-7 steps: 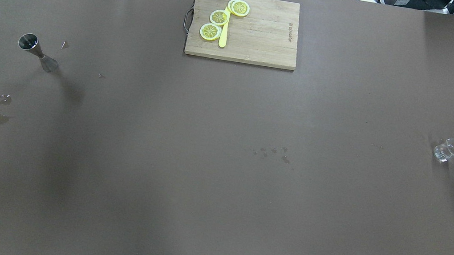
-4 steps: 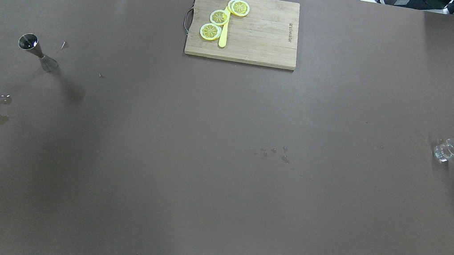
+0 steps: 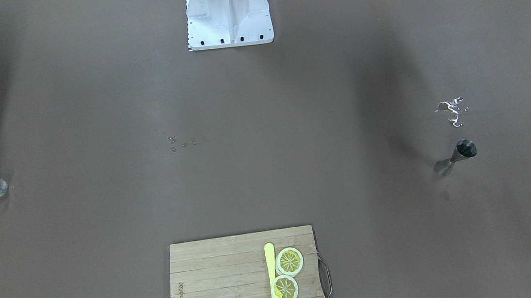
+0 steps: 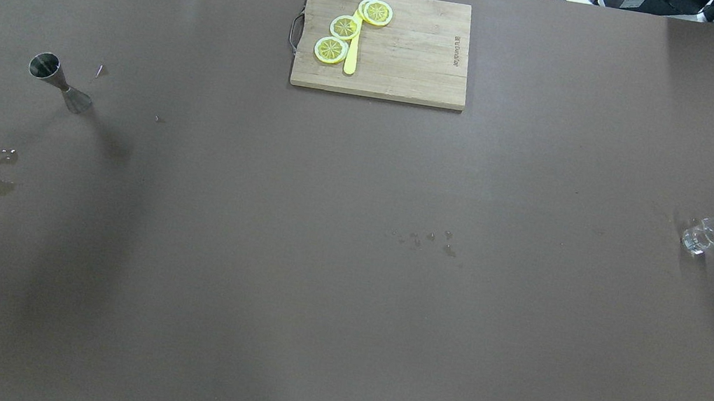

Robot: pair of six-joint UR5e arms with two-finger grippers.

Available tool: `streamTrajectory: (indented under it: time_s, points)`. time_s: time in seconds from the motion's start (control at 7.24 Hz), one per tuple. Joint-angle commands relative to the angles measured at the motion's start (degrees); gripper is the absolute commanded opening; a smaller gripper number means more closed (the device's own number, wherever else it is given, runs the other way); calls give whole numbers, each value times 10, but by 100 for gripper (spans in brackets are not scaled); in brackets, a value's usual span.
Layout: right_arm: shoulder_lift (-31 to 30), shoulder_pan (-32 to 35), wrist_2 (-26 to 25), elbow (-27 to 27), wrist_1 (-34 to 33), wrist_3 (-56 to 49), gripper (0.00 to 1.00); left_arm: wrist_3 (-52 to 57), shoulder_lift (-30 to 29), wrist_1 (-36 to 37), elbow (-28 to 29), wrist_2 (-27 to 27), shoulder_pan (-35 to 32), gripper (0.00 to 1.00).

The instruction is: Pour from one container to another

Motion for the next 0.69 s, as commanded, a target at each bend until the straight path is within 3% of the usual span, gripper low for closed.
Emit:
streamTrajectory:
  time_s: [0.0, 0.55]
  points:
    - [-2, 0, -4, -1, -1, -1, 100, 1, 30, 21, -8, -1, -7, 98]
    - [-11, 0, -26, -7, -1, 0, 100, -4, 69, 11, 7, 0, -6, 98]
